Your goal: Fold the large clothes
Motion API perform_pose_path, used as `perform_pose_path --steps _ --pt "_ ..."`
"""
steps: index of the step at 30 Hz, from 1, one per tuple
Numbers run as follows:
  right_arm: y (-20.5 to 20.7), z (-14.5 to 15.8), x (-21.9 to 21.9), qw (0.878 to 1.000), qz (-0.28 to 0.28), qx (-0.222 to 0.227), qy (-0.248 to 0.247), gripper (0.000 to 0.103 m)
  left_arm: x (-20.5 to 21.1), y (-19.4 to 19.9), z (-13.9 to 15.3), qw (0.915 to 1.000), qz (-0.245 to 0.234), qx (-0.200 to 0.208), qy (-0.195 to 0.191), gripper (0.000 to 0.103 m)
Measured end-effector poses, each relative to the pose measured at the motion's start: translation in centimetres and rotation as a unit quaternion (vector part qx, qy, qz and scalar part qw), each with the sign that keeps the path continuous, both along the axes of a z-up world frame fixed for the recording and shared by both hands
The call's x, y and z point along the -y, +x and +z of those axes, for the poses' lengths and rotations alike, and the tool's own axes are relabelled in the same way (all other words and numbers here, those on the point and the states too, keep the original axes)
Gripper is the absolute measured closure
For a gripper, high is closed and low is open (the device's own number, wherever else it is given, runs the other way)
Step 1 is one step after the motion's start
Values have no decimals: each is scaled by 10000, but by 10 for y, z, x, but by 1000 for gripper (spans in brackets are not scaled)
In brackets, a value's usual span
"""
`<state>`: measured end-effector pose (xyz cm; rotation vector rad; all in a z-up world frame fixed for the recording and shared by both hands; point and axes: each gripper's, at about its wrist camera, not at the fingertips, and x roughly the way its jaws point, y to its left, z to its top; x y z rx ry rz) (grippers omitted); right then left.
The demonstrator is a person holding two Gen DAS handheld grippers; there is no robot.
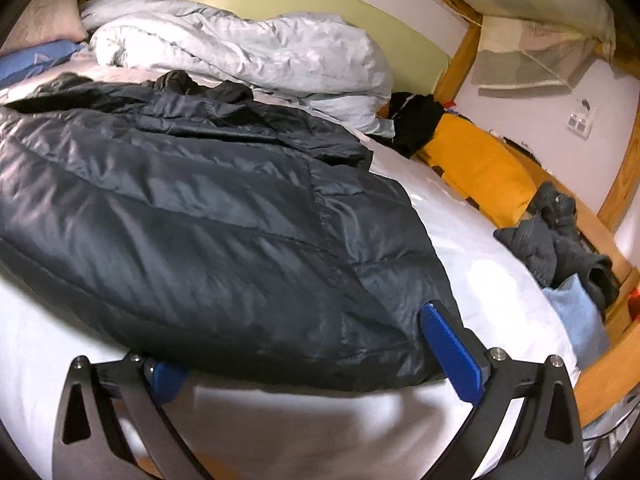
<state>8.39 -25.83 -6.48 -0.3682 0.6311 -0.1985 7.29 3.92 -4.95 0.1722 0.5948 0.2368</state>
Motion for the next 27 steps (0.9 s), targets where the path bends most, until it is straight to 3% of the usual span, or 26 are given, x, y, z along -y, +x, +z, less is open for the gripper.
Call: perform_pose_path --steps 1,3,4,5,6,9,12,17,22,27 --pt "0 1 3 9999 -25 -11 106 2 2 -2 2 10000 -44 54 4 14" --pt "-1 5 9 9996 -40 6 273 27 6 -6 4 9997 -158 165 33 31" --pt "-2 6 10 9994 -6 25 340 33 8 -8 6 9995 -235 212 53 46" --pt "-3 8 11 9992 37 54 401 47 12 -11 7 9992 -304 254 74 58" --pt "-6 11 11 9987 113 113 492 59 14 -14 9 9988 -367 303 86 63" --pt "-13 19 9 9974 195 255 643 75 14 -19 18 9982 -426 426 -72 71" --pt "-25 33 10 9949 314 485 826 81 4 -30 35 9951 -519 598 -599 75" --pt "-52 64 16 9876 592 822 1202 85 4 -54 66 9926 -635 780 -688 77" --pt "-86 90 21 9814 930 952 1383 85 5 -75 83 9966 -716 210 -350 76" --pt "-90 92 10 9883 1000 727 896 81 -4 -64 86 9949 -754 -322 -593 74"
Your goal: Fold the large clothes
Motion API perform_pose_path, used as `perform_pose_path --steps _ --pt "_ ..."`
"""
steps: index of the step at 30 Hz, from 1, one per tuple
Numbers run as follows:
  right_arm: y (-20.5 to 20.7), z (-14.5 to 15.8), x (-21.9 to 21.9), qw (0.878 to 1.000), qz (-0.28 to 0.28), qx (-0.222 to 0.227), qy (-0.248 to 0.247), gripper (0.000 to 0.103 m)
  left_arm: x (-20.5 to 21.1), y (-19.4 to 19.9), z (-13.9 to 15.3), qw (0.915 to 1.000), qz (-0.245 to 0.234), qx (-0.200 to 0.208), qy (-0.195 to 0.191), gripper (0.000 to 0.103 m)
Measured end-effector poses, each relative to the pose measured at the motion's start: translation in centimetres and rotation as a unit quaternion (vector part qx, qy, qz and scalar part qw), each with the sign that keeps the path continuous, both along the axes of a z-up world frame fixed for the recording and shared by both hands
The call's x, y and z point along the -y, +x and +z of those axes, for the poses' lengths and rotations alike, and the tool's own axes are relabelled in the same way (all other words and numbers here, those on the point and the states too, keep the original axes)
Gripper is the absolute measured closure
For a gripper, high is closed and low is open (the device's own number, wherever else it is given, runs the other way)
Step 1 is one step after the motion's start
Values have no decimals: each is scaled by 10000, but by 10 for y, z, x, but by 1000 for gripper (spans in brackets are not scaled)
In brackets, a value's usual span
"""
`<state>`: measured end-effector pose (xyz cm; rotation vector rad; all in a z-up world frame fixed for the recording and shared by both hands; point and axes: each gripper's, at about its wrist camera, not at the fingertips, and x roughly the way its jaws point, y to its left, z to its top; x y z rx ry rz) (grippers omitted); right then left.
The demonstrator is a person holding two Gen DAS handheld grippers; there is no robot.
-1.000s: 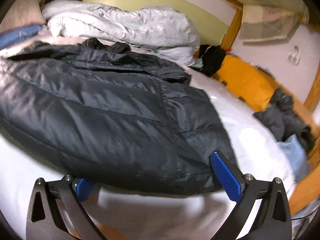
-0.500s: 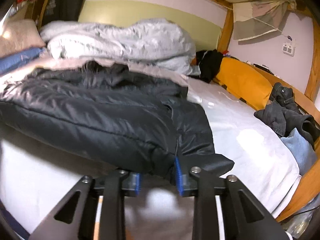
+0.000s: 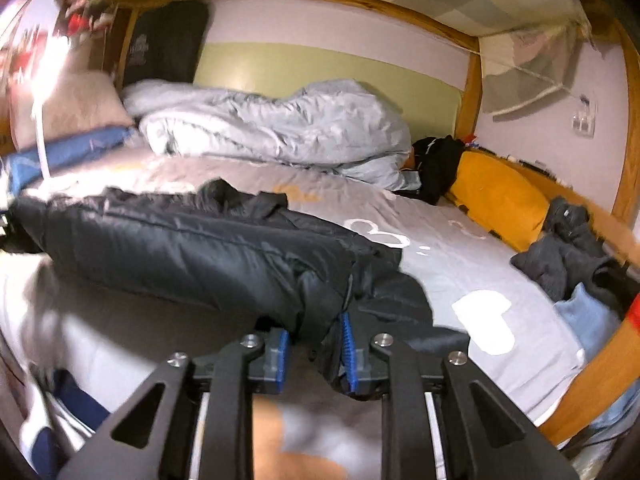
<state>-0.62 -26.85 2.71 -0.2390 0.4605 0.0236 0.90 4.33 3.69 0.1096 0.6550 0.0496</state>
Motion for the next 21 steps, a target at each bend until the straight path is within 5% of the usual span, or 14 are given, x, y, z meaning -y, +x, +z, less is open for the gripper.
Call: perform_pose_path --steps 4,6,10,14,18,21 --pt "29 7 3 9996 -262 -84 -19 63 3 32 11 9996 -87 -68 263 68" --pt "50 17 8 9992 -377 -36 149 48 5 50 19 9990 -119 50 426 59" --pt "93 24 4 9987 -491 78 -72 34 6 104 26 9969 -29 216 751 37" --pt "156 11 5 9982 -594 -113 -31 19 -2 159 19 9981 33 274 547 26" --pt "181 3 32 9937 -563 -310 915 15 -14 182 11 9974 431 176 554 10" --pt "155 9 68 9777 -360 -2 2067 0 -38 162 12 9990 257 367 -52 5"
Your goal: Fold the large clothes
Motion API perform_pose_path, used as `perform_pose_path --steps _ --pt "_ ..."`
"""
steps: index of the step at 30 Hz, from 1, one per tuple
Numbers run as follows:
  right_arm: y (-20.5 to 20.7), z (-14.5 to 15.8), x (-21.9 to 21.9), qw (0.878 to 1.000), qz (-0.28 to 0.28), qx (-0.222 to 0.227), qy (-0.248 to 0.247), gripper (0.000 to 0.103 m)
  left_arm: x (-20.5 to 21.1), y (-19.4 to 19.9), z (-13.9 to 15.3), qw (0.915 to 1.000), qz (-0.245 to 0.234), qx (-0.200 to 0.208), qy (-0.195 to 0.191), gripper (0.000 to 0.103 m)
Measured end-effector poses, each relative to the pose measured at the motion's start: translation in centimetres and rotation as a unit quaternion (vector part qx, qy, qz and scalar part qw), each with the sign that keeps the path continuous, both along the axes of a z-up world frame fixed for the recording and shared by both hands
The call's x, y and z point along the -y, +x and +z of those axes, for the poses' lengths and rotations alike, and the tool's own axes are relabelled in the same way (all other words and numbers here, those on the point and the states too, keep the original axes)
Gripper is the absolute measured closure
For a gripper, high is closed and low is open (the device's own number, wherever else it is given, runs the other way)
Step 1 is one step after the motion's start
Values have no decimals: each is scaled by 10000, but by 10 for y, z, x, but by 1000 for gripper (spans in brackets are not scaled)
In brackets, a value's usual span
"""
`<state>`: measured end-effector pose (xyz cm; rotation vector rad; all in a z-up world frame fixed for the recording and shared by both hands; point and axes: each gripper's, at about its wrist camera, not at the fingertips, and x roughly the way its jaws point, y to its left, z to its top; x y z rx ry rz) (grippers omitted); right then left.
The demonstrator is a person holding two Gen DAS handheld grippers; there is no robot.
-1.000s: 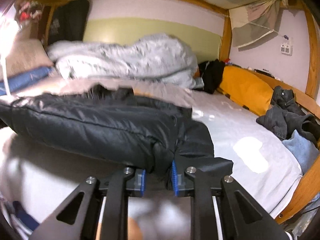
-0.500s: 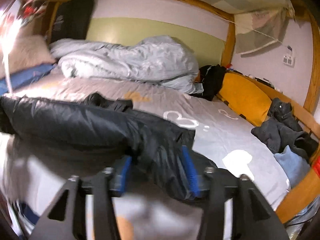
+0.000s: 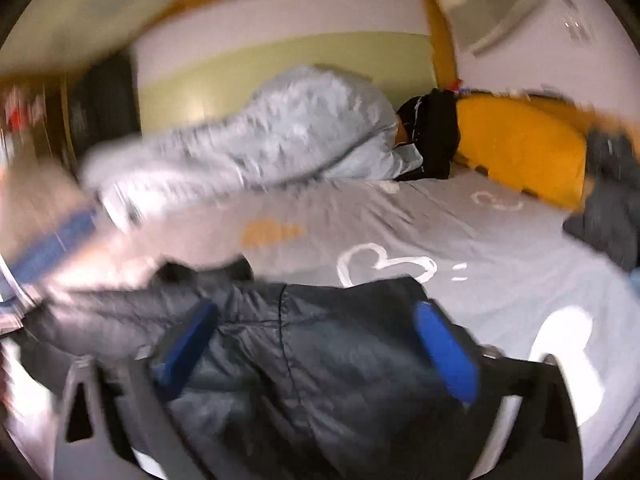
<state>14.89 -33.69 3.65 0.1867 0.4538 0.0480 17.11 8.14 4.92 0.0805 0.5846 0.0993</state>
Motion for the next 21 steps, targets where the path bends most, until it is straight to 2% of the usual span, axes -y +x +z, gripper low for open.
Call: perform_pose_path --steps 2,6,9,10,11,12,13,14,15,16,19,21 --pt "-10 1 11 9999 -31 -25 129 0 -19 -19 0 9991 32 184 -390 1" --pt "-29 -10 29 9996 9 -282 52 0 -52 -45 -9 9936 75 304 -1088 0" --pt "-25 -23 32 9986 24 -529 -88 0 -68 -38 -25 9898 33 -33 -1427 1" --pt "-21 -29 32 9975 180 -679 -14 0 -71 -33 -31 9880 -30 -168 -1535 3" --pt "-15 -32 34 9968 304 -737 51 6 -76 -27 -39 9844 -127 -277 -1735 20" --pt "-11 -36 31 9951 569 -803 127 21 -80 -21 -47 9809 -191 -399 -1894 31" --pt "-9 -39 27 9942 671 -843 69 32 -83 -14 -55 9771 -261 -573 -2034 60" --pt "-6 -40 22 9941 665 -847 -91 57 -84 -9 -59 9726 -347 -689 -2192 85" --pt "-5 -39 16 9940 690 -813 -244 83 -84 -6 -60 9696 -430 -698 -2305 92" --pt "-4 -37 13 9941 696 -759 -334 91 -84 -4 -55 9680 -508 -609 -2381 96" --pt "7 -19 3 9962 458 -422 -615 94 -82 4 -32 9708 -513 -290 -2327 98" --pt "25 -11 0 9963 314 -469 -654 95 -80 19 -21 9738 -443 -344 -2204 98"
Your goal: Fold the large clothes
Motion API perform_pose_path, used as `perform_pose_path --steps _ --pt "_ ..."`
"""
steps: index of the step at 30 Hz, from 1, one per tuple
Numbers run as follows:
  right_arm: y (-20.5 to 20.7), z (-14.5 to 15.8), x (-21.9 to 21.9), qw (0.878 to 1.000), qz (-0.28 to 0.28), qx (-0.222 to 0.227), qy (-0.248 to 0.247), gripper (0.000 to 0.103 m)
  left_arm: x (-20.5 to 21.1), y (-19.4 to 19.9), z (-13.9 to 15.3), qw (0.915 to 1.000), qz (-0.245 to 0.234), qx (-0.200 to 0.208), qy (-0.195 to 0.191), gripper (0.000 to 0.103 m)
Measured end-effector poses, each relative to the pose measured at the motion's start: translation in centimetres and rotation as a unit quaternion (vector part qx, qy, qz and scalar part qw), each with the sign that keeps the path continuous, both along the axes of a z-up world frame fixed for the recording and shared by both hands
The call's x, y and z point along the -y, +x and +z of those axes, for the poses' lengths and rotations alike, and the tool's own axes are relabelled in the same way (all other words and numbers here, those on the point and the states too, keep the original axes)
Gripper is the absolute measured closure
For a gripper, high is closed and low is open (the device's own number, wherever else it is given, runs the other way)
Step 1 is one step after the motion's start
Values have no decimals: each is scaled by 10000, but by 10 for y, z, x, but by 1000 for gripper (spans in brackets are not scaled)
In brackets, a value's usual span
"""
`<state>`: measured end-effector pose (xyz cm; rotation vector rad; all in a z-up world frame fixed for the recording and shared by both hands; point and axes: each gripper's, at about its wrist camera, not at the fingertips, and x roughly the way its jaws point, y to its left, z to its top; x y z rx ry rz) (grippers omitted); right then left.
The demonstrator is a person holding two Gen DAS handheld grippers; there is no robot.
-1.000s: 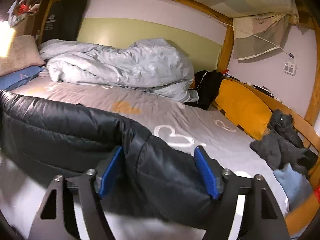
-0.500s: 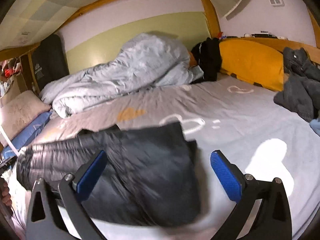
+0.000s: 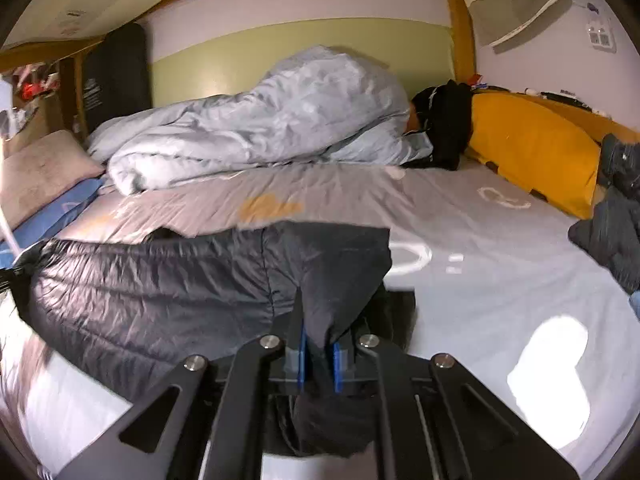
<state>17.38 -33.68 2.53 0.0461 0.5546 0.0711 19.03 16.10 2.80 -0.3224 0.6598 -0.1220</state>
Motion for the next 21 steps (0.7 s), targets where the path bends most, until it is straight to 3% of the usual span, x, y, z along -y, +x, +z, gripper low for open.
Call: perform_pose_path --steps 3,7,11,14,16,21 --pt "35 -2 -5 9991 -144 -364 -167 95 10 35 4 9988 129 -295 377 98" --pt "79 -25 -7 9944 -317 -956 -329 94 19 77 -16 9935 241 -876 691 97" --pt "82 -33 -3 9943 -448 -925 -273 92 24 89 -32 9905 312 -1099 770 96" --pt "71 -26 2 9952 -729 -593 -277 82 28 78 -25 9893 483 -908 1039 90" --pt "57 -14 6 9952 -893 -324 -221 82 33 60 -10 9888 588 -515 1268 89" --pt "19 24 -3 9929 -1097 434 -131 67 48 12 24 9864 576 394 1488 73"
